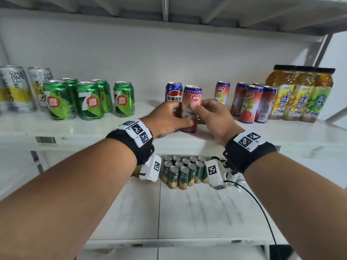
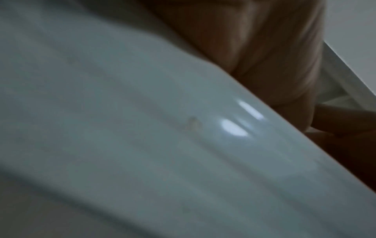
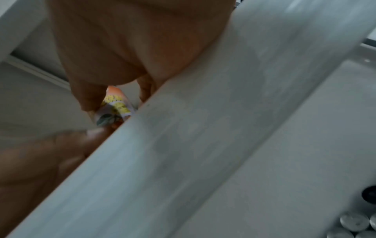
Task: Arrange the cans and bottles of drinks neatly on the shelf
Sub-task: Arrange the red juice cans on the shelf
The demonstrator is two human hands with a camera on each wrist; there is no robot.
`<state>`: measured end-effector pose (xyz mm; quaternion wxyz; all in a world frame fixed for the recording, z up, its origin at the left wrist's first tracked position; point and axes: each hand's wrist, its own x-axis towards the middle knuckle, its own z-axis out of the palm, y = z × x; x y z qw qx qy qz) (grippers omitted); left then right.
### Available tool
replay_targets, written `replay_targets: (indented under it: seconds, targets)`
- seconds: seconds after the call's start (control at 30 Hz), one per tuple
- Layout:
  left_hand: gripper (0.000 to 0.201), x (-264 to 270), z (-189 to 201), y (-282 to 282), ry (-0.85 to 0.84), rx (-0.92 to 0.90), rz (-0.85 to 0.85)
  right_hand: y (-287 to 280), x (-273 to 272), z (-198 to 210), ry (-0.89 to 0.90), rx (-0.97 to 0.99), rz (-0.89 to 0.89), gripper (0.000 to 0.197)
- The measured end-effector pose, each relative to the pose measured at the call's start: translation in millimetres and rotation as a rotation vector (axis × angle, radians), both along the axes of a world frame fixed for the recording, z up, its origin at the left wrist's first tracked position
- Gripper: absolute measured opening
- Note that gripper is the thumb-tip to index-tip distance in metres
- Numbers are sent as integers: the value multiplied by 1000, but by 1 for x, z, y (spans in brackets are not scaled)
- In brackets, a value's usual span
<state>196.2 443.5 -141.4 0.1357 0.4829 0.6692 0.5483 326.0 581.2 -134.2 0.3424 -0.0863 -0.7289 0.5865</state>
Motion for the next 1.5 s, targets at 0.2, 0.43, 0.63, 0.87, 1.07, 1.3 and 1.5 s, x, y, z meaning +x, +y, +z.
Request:
replay_targets:
  seconds: [0.2, 0.43, 0.63, 0.87, 1.07, 1.3, 1.5]
  targets:
    - [42, -2, -2, 2, -51, 54, -35, 0, 0, -6, 29, 67, -72, 17]
    - [65, -2, -5, -4, -13, 76, -17, -3, 2, -6, -36, 92, 56, 39]
    - [44, -4, -5, -6, -87, 76, -23, -3, 3, -4, -16, 69, 60, 14]
    - [47, -4, -4, -6, -117, 91, -36, -5, 6, -1, -16, 20, 54, 17]
    - [43, -4, -7, -5, -29, 76, -39, -7, 7, -1, -36, 39, 77, 46]
    - [32, -3, -7, -4, 22, 95, 8, 0, 2, -5, 9, 44, 70, 7]
    - [36, 4, -7, -8, 159, 101, 80, -8, 5, -2, 19, 46, 19, 10]
